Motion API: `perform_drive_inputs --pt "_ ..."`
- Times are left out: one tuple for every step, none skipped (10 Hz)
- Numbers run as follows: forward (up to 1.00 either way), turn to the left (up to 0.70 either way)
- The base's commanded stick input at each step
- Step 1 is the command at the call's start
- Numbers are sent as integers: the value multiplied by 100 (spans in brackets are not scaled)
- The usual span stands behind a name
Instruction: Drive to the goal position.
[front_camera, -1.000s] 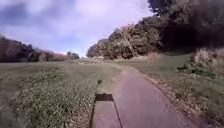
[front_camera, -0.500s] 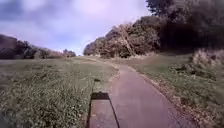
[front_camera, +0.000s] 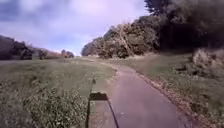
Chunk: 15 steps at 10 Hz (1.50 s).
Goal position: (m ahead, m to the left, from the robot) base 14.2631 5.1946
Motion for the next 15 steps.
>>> perform_drive_inputs --pt "68 -14" --pt "68 -14" --pt "68 -14" --pt "68 -14" --pt "68 -14" --pt "68 -14" --pt "68 -14" --pt "68 -14" --pt "68 -14" --pt "68 -14" --pt "68 -14" --pt "68 -14" --pt "68 -14" --pt "68 -14" --pt "68 -14"
